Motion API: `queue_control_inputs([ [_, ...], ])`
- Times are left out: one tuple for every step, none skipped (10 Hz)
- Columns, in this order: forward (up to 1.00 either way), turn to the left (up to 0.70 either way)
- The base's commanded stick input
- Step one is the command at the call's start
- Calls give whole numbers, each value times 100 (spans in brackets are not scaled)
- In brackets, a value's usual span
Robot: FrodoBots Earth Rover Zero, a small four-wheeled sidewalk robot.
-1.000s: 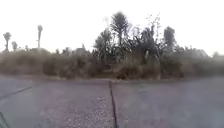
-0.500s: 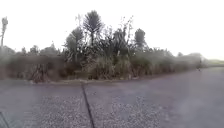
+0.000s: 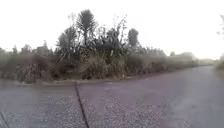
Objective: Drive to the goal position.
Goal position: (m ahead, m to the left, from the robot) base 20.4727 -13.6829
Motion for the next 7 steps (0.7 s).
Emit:
queue_control_inputs([
  [0, -45],
  [0, -45],
  [0, -45],
  [0, -45],
  [0, -45],
  [0, -45],
  [0, -45],
])
